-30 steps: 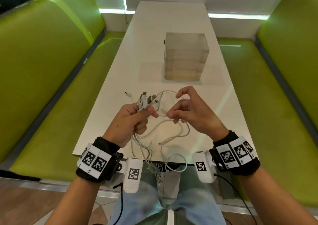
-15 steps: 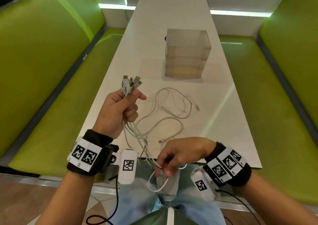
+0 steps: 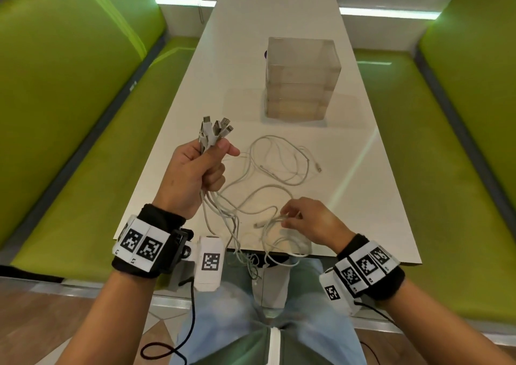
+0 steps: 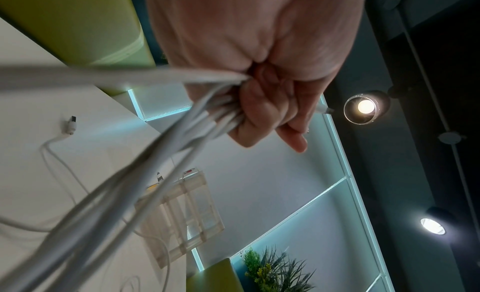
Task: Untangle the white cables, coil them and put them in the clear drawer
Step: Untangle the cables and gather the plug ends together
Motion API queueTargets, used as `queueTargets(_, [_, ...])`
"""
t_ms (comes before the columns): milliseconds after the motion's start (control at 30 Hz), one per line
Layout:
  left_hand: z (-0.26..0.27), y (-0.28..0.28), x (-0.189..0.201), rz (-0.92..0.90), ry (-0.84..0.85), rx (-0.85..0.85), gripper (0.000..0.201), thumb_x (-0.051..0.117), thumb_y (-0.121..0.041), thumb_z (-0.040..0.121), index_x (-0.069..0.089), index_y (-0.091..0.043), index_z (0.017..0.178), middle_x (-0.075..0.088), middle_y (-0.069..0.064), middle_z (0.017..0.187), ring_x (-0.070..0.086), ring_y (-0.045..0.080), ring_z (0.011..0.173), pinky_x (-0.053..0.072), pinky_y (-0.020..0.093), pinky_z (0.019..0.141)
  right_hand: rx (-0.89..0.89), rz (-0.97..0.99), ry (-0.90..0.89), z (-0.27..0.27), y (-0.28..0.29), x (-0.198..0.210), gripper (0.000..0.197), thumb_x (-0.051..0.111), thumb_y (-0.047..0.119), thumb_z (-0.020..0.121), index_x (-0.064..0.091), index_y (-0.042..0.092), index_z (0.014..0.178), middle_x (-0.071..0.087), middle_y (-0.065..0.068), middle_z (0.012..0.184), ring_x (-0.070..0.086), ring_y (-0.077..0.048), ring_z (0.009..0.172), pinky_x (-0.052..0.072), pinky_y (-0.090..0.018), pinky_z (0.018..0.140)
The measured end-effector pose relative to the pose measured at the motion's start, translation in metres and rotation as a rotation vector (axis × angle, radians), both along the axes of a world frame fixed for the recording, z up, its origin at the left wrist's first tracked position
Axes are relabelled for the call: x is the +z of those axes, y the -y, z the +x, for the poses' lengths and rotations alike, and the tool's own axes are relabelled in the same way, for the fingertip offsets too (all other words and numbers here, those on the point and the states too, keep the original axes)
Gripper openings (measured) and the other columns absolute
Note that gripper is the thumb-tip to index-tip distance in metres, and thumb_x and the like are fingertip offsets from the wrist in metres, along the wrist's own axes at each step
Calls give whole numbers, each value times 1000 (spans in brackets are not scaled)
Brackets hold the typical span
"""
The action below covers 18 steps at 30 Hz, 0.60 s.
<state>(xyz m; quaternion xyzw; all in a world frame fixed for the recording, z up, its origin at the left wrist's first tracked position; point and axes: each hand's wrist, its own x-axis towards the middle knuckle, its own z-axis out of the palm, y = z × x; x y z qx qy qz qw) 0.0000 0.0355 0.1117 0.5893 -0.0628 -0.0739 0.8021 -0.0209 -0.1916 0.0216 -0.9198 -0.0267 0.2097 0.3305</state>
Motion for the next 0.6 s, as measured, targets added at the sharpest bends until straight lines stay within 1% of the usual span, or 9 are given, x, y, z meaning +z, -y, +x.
queueTargets(100, [0, 0, 0, 4, -2, 6, 24, 56, -22, 90, 70, -13, 73, 24, -11, 47, 18, 5, 39, 18, 19, 41, -87, 117, 68, -9, -3, 0, 14, 68, 12, 82, 59, 16, 91, 66, -3, 90, 61, -18, 83, 48, -26, 73])
queueTargets(167, [0, 1, 1, 1, 4, 4, 22, 61, -24, 90, 70, -13, 73, 24, -11, 47, 18, 5, 39, 19, 18, 41, -86, 114, 89, -12, -4, 1, 15, 68, 9, 81, 57, 17, 87, 65, -2, 86, 61, -18, 81, 49, -27, 72])
queueTargets(233, [0, 1, 1, 0, 9, 2, 20, 63, -29, 84, 70, -13, 73, 24, -11, 47, 18, 5, 39, 19, 18, 41, 30, 64, 12, -13, -3, 3, 13, 67, 7, 79, 63, 19, 85, 64, 2, 83, 61, -15, 79, 47, -20, 67])
queueTargets(300, [0, 1, 1, 1, 12, 1, 20, 62, -27, 86, 70, -13, 73, 24, -11, 47, 18, 5, 40, 19, 18, 41, 255, -45, -82, -16, -6, 6, 10, 68, 10, 78, 70, 17, 85, 66, 5, 82, 59, -10, 77, 44, -15, 65])
queueTargets(400, [0, 1, 0, 2, 3, 8, 23, 56, -21, 91, 70, -12, 75, 24, -11, 48, 18, 5, 40, 19, 17, 41, 453, -110, -157, -22, -13, 10, 16, 67, 13, 81, 74, 17, 95, 72, 2, 96, 61, -10, 83, 45, -18, 70])
queueTargets(467, [0, 1, 0, -2, 0, 11, 22, 57, -22, 91, 70, -12, 75, 24, -11, 47, 18, 5, 40, 19, 17, 41, 547, -149, -186, -24, -17, 14, 21, 64, 16, 85, 72, 18, 104, 72, 2, 105, 62, -11, 91, 44, -20, 77])
queueTargets(500, [0, 1, 0, 1, 3, 10, 21, 61, -24, 90, 70, -13, 74, 24, -11, 47, 18, 5, 40, 19, 17, 41, 573, -157, -196, -23, -17, 17, 21, 63, 17, 85, 72, 19, 105, 71, 2, 105, 62, -11, 92, 44, -21, 79])
queueTargets(533, [0, 1, 0, 4, 6, 9, 21, 63, -27, 88, 70, -14, 73, 24, -11, 47, 18, 6, 40, 19, 18, 41, 559, -145, -201, -22, -16, 19, 20, 61, 17, 85, 72, 18, 102, 72, 2, 102, 62, -11, 89, 46, -21, 77])
queueTargets(600, [0, -1, 0, 7, 10, 11, 20, 63, -29, 84, 70, -14, 73, 24, -11, 47, 17, 6, 40, 18, 18, 41, 466, -114, -216, -15, -9, 24, 15, 59, 13, 83, 72, 16, 91, 73, 0, 89, 63, -10, 73, 49, -21, 69])
